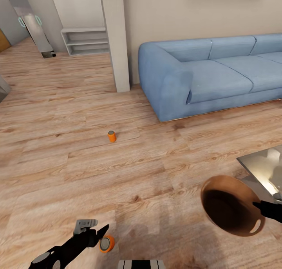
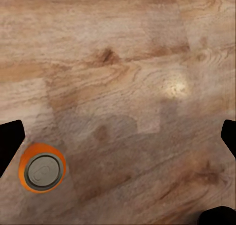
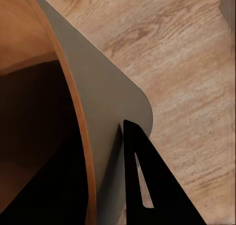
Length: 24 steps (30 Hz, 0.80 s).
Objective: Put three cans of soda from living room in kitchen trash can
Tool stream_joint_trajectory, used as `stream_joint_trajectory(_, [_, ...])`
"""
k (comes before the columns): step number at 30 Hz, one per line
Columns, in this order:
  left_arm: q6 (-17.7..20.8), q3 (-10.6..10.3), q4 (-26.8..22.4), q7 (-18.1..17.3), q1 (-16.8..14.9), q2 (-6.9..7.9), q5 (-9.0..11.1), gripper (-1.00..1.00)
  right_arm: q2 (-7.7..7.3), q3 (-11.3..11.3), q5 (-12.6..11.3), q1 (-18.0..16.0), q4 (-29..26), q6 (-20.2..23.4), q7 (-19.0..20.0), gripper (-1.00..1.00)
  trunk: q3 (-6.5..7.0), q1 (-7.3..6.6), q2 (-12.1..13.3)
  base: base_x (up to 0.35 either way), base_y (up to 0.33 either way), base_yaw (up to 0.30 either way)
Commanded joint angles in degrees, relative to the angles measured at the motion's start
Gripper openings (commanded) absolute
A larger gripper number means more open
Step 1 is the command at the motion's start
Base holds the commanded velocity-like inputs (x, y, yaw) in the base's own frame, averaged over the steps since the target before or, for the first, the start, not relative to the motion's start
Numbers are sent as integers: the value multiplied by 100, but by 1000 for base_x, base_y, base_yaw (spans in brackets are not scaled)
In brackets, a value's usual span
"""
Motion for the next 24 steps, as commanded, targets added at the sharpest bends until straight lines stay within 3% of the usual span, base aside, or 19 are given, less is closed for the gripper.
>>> stream_joint_trajectory(1, [-33, 0, 33, 33, -33, 0, -33, 100, 0, -1, -29, -1, -1, 31, 19, -100, 0, 0, 0, 0, 0, 0])
stream_joint_trajectory(4, [-124, 29, 129, 130, -130, 35, -132, 100, 11, 41, 195, -1, -1, -15, 16, -100, 0, 0, 0, 0, 0, 0])
stream_joint_trajectory(7, [-25, 88, 225, 76, -187, 80, -34, 100, 16, 3, 333, -1, -1, -16, 19, -100, 0, 0, 0, 0, 0, 0])
stream_joint_trajectory(12, [82, 247, 126, -83, -26, 131, 120, 100, 21, -75, 546, -1, -1, -22, 23, -100, 0, 0, 0, 0, 0, 0])
stream_joint_trajectory(24, [50, 275, -213, -63, 286, 139, 120, 100, 14, -91, 908, -1, -1, 49, 31, -100, 0, 0, 0, 0, 0, 0])
